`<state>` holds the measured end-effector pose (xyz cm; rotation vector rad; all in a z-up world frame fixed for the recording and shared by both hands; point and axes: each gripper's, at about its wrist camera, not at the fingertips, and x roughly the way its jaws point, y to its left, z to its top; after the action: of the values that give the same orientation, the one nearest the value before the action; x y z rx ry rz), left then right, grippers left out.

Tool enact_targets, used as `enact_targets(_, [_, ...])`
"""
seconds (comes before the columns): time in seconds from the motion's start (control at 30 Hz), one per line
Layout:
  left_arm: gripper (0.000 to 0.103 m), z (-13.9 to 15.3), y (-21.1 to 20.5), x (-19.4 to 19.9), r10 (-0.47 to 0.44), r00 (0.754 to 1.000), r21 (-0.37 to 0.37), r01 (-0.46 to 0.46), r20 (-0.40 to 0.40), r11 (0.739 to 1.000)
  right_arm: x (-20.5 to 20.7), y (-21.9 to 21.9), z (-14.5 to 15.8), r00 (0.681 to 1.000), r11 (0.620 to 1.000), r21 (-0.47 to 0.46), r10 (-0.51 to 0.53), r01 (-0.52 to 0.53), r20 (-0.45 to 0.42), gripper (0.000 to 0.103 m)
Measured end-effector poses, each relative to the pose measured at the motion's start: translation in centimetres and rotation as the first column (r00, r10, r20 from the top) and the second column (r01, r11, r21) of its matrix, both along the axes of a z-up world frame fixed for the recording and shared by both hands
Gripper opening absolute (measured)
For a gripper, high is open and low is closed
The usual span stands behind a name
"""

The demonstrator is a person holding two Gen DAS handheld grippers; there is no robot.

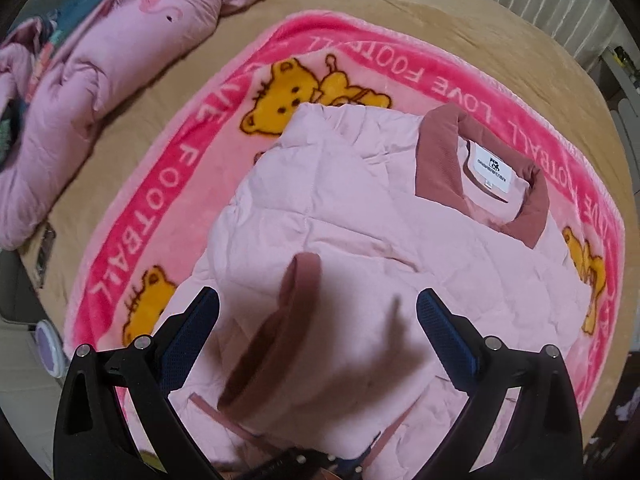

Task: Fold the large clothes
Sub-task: 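Fold the held sleeve across the jacket body with the left tool, then release the sleeve with the left tool while the right tool grasps the hem trim, then lift the jacket hem toward the collar with the right tool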

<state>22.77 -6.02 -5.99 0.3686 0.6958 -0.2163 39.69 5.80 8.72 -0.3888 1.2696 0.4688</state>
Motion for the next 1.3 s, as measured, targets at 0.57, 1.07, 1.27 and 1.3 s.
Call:
enact_targets(0.57, [0.034, 2.0, 1.0, -1.1, 0.012, 0.999, -0.069, -0.009, 0.053, 0.998, 0.7, -11.7, 6.8, 0.984, 0.967, 0.255, -0.042, -0.004, 0.174, 0.01])
enact_targets(1.07, [0.076, 8.2, 9.0, 0.3, 0.214, 0.974, -0.291, -0.187, 0.066, 0.938, 1.4, -33.9, 9.0, 0.891, 0.827, 0.535, -0.363, 0.175, 0.271, 0.004])
enact_targets(1.27, [0.083, 8.8, 13.5, 5.0, 0.312, 0.948, -0.323, -0.316, -0.066, 0.892, 3.0, -36.7, 2.5, 0.873, 0.792, 0.541, -0.447, 0.284, 0.196, 0.005])
enact_targets(1.3, [0.083, 8.7, 14.3, 5.7, 0.32, 0.944, -0.336, -0.329, -0.082, 0.883, 3.2, -37.0, 1.7, 0.87, 0.789, 0.539, -0.456, 0.296, 0.19, 0.005])
